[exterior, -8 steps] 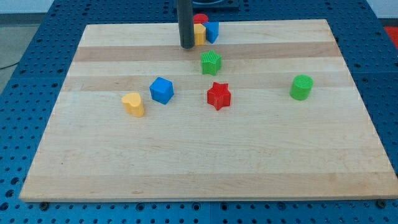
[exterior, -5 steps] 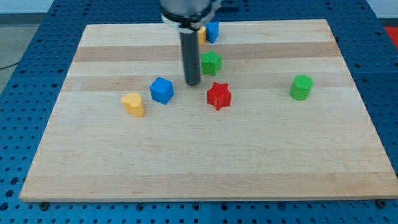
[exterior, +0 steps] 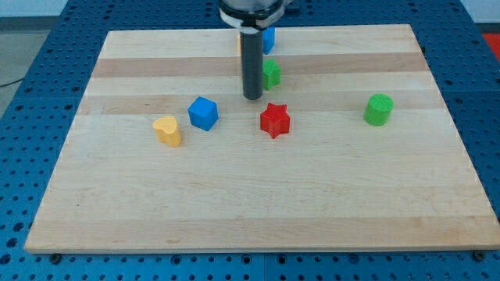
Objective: Place the green star below the blue triangle
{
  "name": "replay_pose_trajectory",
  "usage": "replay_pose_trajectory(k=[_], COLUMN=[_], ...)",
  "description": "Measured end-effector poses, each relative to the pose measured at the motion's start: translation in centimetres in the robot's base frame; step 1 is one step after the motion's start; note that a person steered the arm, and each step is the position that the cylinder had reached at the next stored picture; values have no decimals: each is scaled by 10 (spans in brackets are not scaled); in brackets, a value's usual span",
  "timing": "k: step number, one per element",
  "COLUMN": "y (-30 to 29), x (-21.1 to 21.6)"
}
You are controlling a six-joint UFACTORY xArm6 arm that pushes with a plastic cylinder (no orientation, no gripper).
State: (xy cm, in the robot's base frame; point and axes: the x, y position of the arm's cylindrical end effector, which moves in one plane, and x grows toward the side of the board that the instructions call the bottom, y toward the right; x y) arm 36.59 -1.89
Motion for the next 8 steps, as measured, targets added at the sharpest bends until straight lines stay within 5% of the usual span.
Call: replay_pose_trajectory(k=[5,8], y=[46,-24], x=[-50,-50])
